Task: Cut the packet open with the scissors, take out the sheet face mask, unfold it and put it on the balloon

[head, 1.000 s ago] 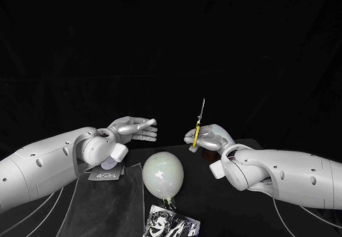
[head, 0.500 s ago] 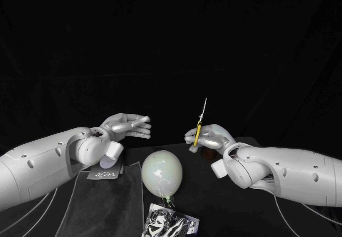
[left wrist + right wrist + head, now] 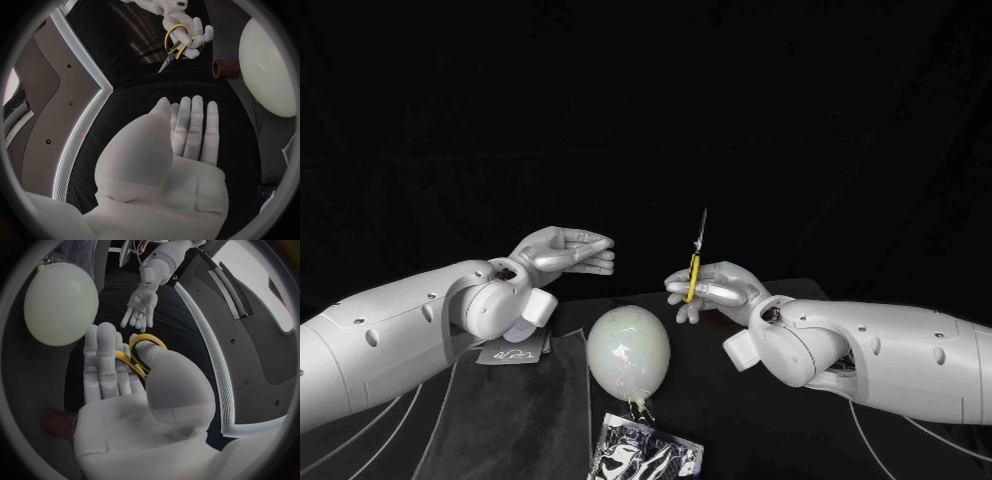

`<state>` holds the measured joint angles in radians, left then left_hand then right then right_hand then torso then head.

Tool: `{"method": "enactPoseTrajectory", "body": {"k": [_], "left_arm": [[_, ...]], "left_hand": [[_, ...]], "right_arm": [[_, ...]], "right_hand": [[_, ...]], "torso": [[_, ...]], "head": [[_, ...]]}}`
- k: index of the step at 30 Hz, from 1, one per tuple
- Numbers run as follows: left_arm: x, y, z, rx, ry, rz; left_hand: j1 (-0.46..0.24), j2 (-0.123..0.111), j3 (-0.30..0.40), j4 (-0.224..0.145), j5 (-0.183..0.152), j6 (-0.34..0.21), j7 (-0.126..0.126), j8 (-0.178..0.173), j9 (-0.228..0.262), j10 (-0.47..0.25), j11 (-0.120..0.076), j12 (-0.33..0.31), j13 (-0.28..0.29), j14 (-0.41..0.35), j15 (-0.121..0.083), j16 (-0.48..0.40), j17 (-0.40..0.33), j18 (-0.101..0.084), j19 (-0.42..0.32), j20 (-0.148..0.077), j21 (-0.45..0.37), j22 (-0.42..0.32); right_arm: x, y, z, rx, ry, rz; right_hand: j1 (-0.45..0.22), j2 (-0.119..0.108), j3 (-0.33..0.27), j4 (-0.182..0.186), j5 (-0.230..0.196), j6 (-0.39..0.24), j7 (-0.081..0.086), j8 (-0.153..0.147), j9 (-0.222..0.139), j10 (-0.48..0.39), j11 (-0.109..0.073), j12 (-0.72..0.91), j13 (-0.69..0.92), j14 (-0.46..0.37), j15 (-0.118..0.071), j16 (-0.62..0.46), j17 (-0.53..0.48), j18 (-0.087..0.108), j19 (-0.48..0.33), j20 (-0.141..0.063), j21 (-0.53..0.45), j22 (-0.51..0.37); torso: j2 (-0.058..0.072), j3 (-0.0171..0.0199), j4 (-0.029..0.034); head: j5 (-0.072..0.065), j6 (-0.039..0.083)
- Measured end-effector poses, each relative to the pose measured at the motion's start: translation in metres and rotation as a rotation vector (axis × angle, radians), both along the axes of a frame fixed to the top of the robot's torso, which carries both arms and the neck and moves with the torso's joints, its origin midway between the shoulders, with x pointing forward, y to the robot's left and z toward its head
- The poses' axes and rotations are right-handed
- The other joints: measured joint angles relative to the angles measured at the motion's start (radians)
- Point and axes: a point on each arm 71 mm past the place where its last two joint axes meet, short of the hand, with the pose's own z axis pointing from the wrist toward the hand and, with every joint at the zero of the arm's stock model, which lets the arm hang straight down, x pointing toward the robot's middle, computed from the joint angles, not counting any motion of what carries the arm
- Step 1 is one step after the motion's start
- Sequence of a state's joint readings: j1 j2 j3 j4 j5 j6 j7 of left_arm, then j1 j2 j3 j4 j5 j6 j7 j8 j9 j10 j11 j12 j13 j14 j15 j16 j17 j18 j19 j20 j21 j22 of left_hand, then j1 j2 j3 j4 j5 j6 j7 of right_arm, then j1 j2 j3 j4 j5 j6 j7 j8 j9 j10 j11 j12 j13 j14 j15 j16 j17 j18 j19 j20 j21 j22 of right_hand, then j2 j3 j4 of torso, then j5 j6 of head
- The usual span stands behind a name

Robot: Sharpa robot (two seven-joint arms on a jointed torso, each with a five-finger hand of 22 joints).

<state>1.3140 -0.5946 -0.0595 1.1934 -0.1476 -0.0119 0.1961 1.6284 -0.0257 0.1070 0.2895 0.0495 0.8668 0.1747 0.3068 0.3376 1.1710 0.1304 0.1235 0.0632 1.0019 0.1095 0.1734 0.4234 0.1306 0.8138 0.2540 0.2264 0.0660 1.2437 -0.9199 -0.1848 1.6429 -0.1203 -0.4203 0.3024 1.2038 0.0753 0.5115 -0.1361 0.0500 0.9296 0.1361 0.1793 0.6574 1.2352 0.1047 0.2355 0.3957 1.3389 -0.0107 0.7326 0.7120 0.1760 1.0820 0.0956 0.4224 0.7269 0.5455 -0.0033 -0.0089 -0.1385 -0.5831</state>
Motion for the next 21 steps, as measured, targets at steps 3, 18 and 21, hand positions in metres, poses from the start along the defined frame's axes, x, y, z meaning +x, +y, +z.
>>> {"method": "enactPoseTrajectory", "body": {"k": [3,18,21], "left_arm": [[0.004,-0.005,0.001,-0.004,-0.021,0.000],[0.006,-0.044,0.001,-0.046,-0.014,-0.118],[0.003,-0.049,-0.002,-0.052,0.004,-0.159]], "left_hand": [[-0.021,-0.009,0.000,0.000,0.000,-0.001,0.001,-0.009,-0.008,0.000,0.000,-0.011,0.000,0.000,0.000,-0.003,-0.001,0.000,-0.021,0.011,-0.014,-0.001],[-0.134,-0.061,-0.109,-0.003,0.000,-0.090,0.018,-0.088,-0.046,-0.180,0.072,-0.060,0.000,-0.143,0.071,-0.102,-0.053,0.000,-0.120,0.037,-0.077,-0.001],[-0.138,-0.065,-0.128,-0.002,0.000,-0.098,0.019,-0.096,-0.048,-0.209,0.075,-0.060,0.000,-0.160,0.075,-0.108,-0.060,0.000,-0.136,0.038,-0.084,-0.001]], "right_arm": [[-0.003,0.004,0.000,0.020,0.020,0.029],[-0.010,0.033,0.004,0.094,0.105,0.226],[-0.012,0.036,0.005,0.104,0.112,0.257]], "right_hand": [[0.000,0.000,-0.002,0.004,0.000,0.018,-0.007,0.056,0.034,0.000,0.000,0.016,0.259,0.076,-0.013,0.290,0.276,0.000,0.035,-0.016,0.036,0.022],[-0.068,-0.022,-0.135,0.303,-0.001,0.009,-0.057,0.382,0.397,0.013,-0.013,0.359,0.793,0.125,-0.075,0.728,0.599,-0.001,0.090,-0.067,0.132,0.108],[-0.069,-0.022,-0.162,0.349,-0.001,0.006,-0.069,0.426,0.464,0.019,-0.019,0.364,0.793,0.125,-0.076,0.735,0.599,0.000,0.085,-0.065,0.141,0.118]], "torso": [[0.000,-0.0002,-0.0010],[0.000,-0.0004,0.0000],[0.001,-0.0008,0.0002]], "head": [[0.001,0.001],[0.010,0.003],[0.011,0.003]]}}
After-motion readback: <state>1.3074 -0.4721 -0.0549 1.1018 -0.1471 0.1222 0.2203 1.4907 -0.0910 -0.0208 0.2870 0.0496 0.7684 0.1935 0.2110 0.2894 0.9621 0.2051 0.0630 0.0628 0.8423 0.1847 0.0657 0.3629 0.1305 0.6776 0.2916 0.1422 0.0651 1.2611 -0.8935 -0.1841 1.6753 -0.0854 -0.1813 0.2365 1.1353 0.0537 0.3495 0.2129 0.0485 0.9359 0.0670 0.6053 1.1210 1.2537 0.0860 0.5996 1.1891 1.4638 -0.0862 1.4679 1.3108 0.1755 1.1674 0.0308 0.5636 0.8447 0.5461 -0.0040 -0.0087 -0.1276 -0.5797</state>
